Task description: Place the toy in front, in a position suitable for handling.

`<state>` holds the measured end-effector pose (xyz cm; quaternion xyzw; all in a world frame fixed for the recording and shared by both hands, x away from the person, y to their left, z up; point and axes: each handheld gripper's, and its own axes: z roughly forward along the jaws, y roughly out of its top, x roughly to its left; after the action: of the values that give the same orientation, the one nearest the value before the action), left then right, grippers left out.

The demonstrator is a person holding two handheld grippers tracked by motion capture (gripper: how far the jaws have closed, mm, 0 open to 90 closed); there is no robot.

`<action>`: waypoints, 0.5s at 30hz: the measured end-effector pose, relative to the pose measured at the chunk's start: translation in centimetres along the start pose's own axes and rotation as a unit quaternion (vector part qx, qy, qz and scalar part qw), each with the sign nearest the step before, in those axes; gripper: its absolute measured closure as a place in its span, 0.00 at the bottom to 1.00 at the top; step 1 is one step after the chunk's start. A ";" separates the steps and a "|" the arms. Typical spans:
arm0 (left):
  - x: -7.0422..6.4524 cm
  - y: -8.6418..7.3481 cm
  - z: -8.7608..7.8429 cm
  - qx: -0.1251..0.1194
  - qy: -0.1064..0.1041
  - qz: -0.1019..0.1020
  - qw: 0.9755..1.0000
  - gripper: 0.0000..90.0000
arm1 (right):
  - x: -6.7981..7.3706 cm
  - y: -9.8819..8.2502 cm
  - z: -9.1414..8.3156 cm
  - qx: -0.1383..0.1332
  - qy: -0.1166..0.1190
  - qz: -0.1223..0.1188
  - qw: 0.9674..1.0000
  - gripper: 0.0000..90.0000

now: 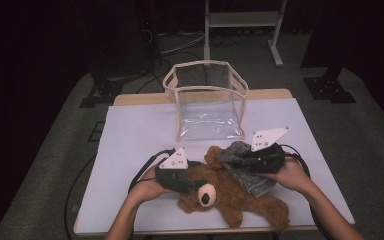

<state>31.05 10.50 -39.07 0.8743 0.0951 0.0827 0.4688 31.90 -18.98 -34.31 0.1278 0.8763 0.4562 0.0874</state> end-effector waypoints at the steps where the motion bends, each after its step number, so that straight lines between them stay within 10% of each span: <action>1: 0.0 0.0 0.0 0.001 0.000 0.000 1.000 0.45 | 0.1 -0.1 -0.1 -0.001 0.000 -0.001 1.000 0.88; 4: -0.1 0.0 0.0 0.001 0.001 0.001 1.000 0.45 | 0.0 -1.6 0.5 0.031 -0.003 0.004 1.000 0.88; 15: 0.0 -0.1 0.0 -0.002 0.000 0.000 1.000 0.45 | 0.4 -2.2 -2.6 0.001 -0.016 0.007 1.000 0.88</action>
<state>31.02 10.53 -39.11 0.8732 0.0944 0.0827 0.4709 30.48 -22.03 -34.67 0.1415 0.8745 0.4536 0.0978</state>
